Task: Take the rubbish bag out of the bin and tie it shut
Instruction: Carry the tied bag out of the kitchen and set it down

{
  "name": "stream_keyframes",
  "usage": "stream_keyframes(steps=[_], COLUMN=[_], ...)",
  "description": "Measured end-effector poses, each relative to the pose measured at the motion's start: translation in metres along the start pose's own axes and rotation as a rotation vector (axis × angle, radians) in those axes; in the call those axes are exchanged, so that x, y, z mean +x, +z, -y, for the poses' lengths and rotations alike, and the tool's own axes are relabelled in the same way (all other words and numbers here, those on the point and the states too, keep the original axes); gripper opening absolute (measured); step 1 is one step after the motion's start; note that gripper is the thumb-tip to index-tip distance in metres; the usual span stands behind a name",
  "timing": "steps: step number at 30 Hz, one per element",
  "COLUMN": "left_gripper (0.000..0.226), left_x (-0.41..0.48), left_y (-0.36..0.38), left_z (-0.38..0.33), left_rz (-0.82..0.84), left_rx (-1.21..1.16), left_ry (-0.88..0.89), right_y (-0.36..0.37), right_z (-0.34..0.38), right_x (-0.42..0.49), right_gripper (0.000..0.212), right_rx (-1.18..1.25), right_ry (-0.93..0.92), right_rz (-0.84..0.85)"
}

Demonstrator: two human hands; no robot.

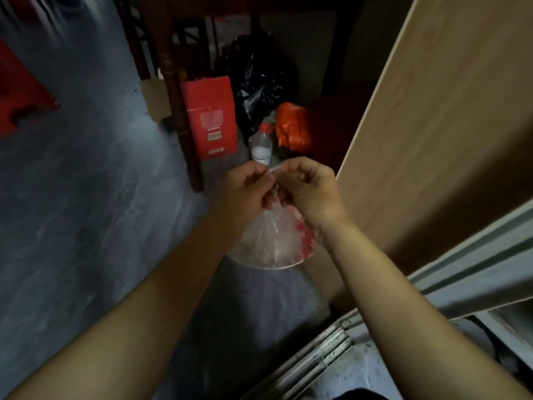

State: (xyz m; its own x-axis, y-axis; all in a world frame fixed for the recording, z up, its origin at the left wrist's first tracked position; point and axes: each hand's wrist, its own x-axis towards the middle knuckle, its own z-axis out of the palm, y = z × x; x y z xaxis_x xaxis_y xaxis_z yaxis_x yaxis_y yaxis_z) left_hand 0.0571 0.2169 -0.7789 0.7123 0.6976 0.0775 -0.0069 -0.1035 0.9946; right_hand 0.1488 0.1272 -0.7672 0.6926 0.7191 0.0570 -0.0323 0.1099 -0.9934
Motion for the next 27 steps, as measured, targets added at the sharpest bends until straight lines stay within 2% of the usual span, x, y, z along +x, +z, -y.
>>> stream_keyframes(steps=[7, 13, 18, 21, 27], left_gripper=[0.015, 0.014, 0.019, 0.014, 0.016], left_x=[0.008, 0.007, 0.002, 0.004, 0.009], left_y=[0.008, 0.012, 0.015, 0.017, 0.022], left_z=[0.102, 0.161, 0.197, 0.216, 0.25], left_rz=[-0.001, 0.033, 0.034, 0.041, 0.03], left_rx=[-0.066, -0.009, 0.057, 0.055, 0.099], left_ry=[-0.017, -0.079, -0.14, -0.2, -0.238], right_y=[-0.012, -0.024, -0.032, -0.034, -0.04], right_z=[-0.086, -0.143, -0.191, -0.212, -0.242], right_x=[0.011, 0.015, 0.015, 0.018, 0.02], right_gripper=[0.021, 0.014, 0.019, 0.02, 0.015], right_rx=[-0.143, -0.244, -0.217, -0.194, -0.172], right_ry=[-0.015, 0.022, 0.09, 0.125, 0.169], right_rz=[0.088, 0.136, 0.123, 0.121, 0.11])
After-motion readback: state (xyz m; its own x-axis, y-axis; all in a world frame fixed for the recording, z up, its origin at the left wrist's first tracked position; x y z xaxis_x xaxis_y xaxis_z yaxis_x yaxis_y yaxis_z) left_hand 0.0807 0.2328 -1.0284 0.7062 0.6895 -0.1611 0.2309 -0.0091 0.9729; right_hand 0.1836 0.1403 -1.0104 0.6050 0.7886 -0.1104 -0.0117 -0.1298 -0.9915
